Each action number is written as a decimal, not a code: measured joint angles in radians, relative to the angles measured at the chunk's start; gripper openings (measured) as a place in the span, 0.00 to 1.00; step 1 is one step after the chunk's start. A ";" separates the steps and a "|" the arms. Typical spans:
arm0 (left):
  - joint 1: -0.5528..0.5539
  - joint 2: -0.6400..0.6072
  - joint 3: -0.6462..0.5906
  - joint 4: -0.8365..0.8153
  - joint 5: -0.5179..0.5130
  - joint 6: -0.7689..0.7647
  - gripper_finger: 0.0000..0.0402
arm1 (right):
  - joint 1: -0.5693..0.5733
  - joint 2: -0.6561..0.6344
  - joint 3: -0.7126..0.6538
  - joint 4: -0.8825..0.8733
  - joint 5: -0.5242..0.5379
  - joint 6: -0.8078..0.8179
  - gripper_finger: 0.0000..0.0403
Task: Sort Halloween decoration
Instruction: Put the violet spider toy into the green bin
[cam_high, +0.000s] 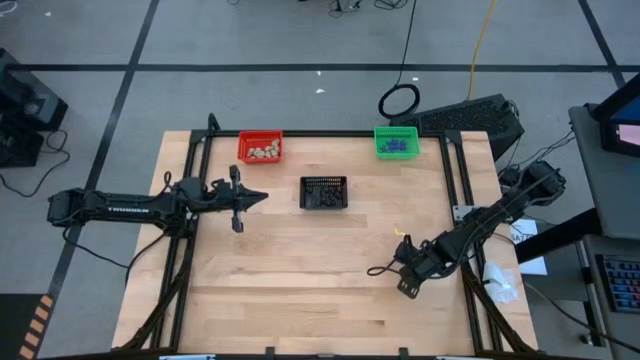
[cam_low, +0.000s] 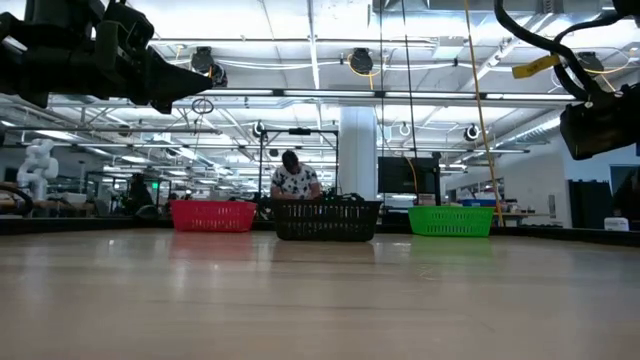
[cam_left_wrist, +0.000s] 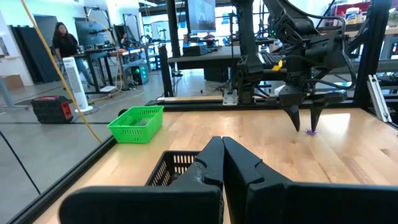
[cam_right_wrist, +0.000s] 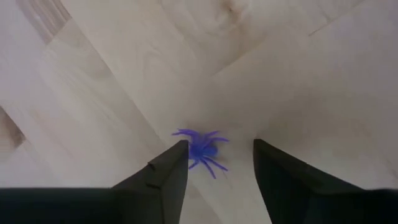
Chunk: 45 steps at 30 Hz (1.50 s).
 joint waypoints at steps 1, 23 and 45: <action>0.000 0.000 0.000 0.000 0.000 0.000 0.00 | 0.000 0.001 0.005 0.000 -0.002 0.007 0.42; 0.000 0.000 0.000 0.000 -0.002 -0.001 0.00 | 0.040 0.072 0.026 -0.046 0.072 0.031 0.37; 0.000 0.000 0.000 0.000 -0.002 0.000 0.00 | 0.005 0.074 0.009 -0.081 0.210 -0.174 0.27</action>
